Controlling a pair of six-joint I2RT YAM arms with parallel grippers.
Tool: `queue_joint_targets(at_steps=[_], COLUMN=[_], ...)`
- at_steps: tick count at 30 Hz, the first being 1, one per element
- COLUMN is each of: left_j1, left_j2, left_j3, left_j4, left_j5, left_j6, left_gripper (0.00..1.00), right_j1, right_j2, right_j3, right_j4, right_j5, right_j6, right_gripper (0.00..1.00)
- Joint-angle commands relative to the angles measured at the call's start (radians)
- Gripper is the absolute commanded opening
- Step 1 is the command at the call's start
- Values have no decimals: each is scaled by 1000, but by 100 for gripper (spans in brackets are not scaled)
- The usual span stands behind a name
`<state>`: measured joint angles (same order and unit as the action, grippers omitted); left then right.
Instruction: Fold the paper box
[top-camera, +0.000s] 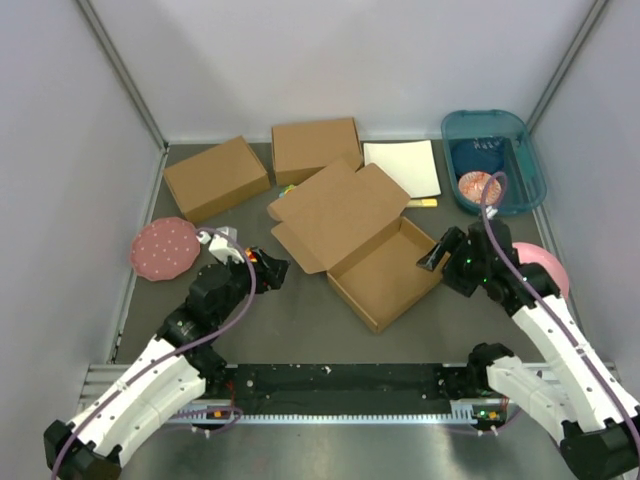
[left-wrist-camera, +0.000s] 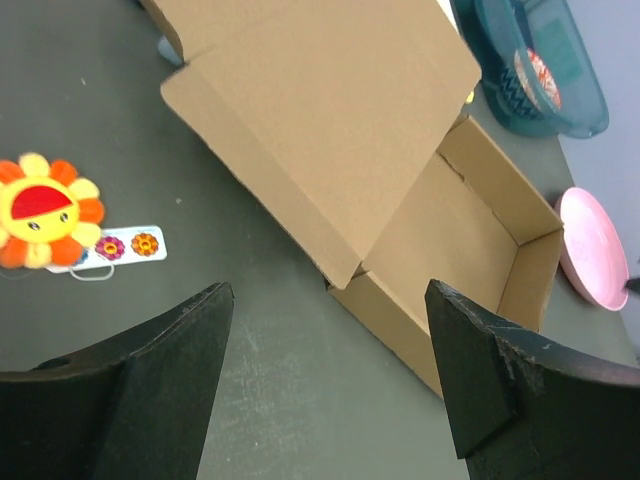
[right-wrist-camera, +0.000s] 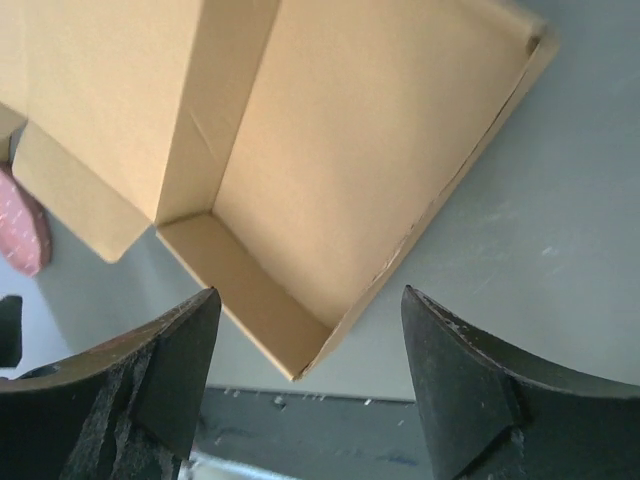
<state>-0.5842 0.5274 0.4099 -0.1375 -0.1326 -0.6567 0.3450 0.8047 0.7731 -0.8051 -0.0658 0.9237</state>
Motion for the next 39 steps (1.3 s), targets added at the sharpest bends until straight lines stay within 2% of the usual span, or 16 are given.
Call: queue_joint_targets(at_steps=[1,3,5,6,9,11,15,22,28,34,39], left_j1=[-11,-34,-78,-98,-184,-233,-261,-261,-261,-259,-241], left_j2=[48,85,124,140,198,242,319,476,644,828,913], left_j3=[-40,-63,-75,-75,-59,-49,-68,-57,16,147,240], left_j4=[85,113,157,167,173,174,228,308,360,297,279], left_j5=[85,96,76,67,15,-1,11,5,28,-2,1], left_j6=[-50,-83,-102,-106,-106,-116,-152,-155,-136,-123,-107], left_gripper=[83,82,80,78,76,75,73,73,71,70,71], right_j1=[11,12,12,12,9,3,-26,-64,-70,-63,-17], right_j2=[7,36,82,100,210,324,462,574,578,438,315], right_j3=[147,153,132,109,121,149,180,106,13,-172,-273], right_j4=[-98,-65,7,114,251,286,359,460,494,549,554], right_j5=[266,405,463,495,547,561,526,486,367,282,251], right_j6=[-203,-204,-212,-235,-291,-319,-368,-418,-375,-267,-206], right_gripper=[74,73,68,67,66,67,68,70,69,68,67])
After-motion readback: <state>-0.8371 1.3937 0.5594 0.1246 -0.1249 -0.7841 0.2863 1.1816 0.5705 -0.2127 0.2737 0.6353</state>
